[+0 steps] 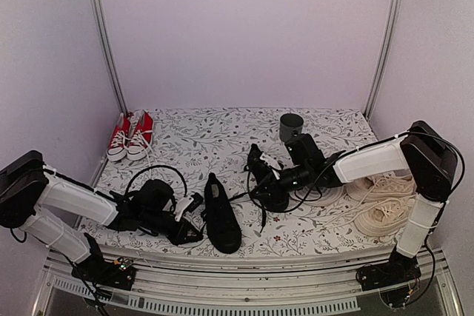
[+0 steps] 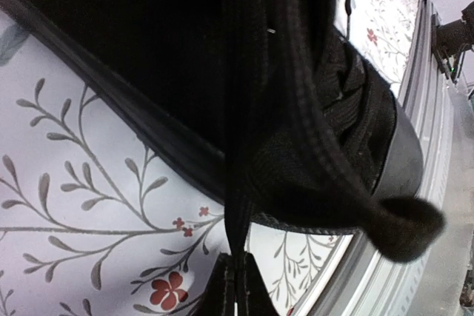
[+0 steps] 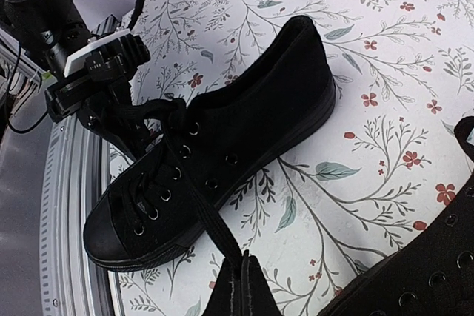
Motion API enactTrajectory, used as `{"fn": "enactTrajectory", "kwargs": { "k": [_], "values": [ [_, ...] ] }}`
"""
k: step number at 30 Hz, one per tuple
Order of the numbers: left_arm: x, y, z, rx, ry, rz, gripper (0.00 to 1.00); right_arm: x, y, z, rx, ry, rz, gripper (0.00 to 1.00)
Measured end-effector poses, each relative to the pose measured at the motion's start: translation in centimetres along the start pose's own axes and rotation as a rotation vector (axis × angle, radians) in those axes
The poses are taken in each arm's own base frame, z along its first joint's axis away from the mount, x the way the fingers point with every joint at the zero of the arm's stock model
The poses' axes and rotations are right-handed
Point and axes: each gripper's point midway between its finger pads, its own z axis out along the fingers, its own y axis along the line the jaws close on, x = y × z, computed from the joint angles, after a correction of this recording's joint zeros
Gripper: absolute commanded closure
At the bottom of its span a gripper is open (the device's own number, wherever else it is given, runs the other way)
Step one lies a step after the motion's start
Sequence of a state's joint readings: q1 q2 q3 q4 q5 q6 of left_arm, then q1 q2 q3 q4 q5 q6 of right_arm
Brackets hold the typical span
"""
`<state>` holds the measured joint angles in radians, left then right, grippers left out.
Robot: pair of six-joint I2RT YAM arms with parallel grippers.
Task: Tie the shoes
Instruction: Tie the loops with the shoelace on the shoe.
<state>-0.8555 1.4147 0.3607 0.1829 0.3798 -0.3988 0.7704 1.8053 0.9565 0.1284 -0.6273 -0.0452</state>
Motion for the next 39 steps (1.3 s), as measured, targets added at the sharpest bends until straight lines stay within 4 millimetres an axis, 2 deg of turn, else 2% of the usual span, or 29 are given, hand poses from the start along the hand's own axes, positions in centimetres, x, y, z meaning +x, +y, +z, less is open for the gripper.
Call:
{"fn": "enactTrajectory", "kwargs": {
  "k": [10, 13, 15, 17, 20, 23, 26, 28, 32, 35, 37, 39],
  "values": [
    [0.4, 1.2, -1.2, -0.033, -0.025, -0.055, 0.99, 0.0, 0.2, 0.0, -0.010, -0.001, 0.005, 0.99],
    [0.4, 1.3, -1.3, -0.030, -0.028, -0.049, 0.71, 0.1, 0.3, 0.1, -0.016, 0.001, 0.004, 0.99],
    [0.2, 1.1, -1.4, -0.023, -0.034, -0.030, 0.58, 0.3, 0.4, 0.3, -0.023, 0.005, 0.006, 0.95],
    [-0.4, 0.8, -1.7, -0.015, -0.058, -0.015, 0.52, 0.7, 0.7, 0.7, -0.036, 0.017, 0.010, 0.84],
    [-1.0, 0.4, -2.5, -0.011, -0.095, 0.016, 0.49, 1.9, 1.3, 1.4, -0.057, 0.054, 0.027, 0.67],
    [-2.5, -0.6, -3.8, -0.002, -0.164, 0.093, 0.43, 3.1, 1.9, 1.8, -0.074, 0.099, 0.037, 0.58],
    [-4.1, -1.8, -5.1, 0.013, -0.236, 0.186, 0.38, 3.1, 2.4, 1.8, -0.090, 0.114, 0.032, 0.54],
    [-5.0, -2.4, -5.8, 0.021, -0.280, 0.237, 0.36, 1.9, 2.7, 1.8, -0.105, 0.101, 0.010, 0.57],
    [-6.6, -2.9, -6.7, 0.012, -0.360, 0.304, 0.39, -3.6, 3.0, 2.4, -0.138, 0.000, -0.071, 0.75],
    [-7.4, -2.4, -6.7, -0.028, -0.391, 0.341, 0.39, -6.7, 2.6, 3.9, -0.164, -0.055, -0.110, 0.75],
    [-7.5, -2.0, -6.2, -0.041, -0.388, 0.359, 0.37, -7.1, 2.1, 5.0, -0.181, -0.061, -0.113, 0.72],
    [-7.3, -1.3, -5.3, -0.050, -0.366, 0.367, 0.37, -6.5, 1.9, 5.8, -0.199, -0.048, -0.100, 0.69]
  ]
}}
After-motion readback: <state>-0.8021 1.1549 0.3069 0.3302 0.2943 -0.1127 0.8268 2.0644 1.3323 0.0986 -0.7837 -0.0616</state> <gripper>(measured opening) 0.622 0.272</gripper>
